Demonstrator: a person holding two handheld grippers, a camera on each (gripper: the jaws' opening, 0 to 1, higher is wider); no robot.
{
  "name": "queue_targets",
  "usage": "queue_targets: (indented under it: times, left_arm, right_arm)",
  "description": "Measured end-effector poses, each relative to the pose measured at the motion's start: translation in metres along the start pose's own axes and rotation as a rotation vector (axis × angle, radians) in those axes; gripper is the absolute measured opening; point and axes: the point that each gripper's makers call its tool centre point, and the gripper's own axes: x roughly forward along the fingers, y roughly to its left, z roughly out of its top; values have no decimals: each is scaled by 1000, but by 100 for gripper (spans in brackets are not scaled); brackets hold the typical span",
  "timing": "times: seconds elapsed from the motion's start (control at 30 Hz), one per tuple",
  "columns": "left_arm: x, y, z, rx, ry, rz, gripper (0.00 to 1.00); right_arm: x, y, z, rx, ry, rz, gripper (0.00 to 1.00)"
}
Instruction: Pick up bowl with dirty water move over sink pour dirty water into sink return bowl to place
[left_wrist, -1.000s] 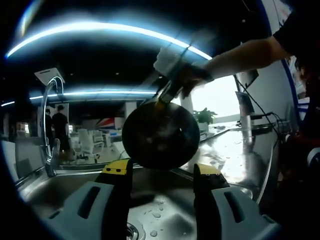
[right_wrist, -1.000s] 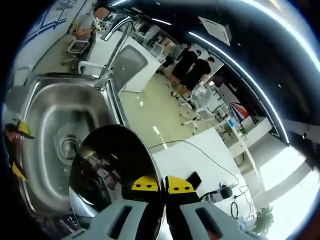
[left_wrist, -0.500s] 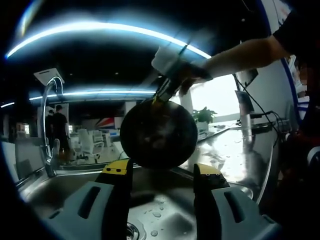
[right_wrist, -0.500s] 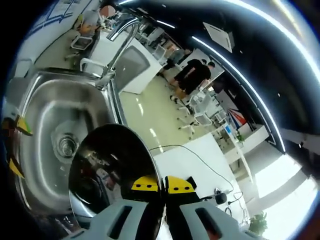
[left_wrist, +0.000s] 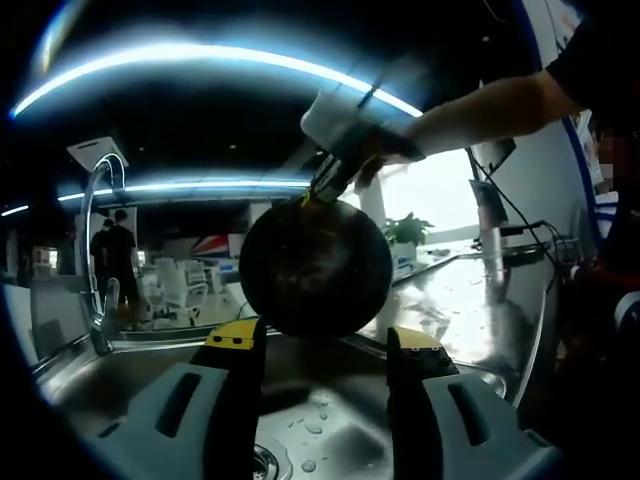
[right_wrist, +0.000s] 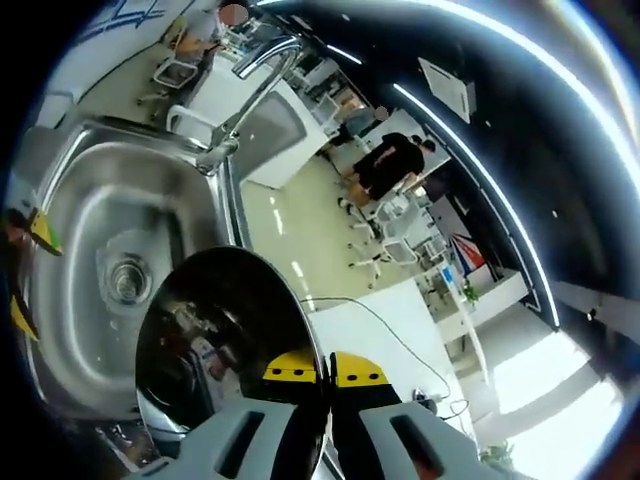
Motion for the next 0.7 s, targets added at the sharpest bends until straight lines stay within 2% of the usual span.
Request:
queue_targets:
  times: [0.23,0.43,0.7]
  left_arm:
    - [0,0,0,1,2,-1,47]
    - [0,0,-1,3,4,-3,47]
    - [0,-2,-1,6,4,-10,47]
  right_arm:
    - [-4,2,3,-50,-13,-12,0]
    - [-4,-3,4,-14,-14,-13,0]
    - [-7,-7,9,-83,-26,-44,0]
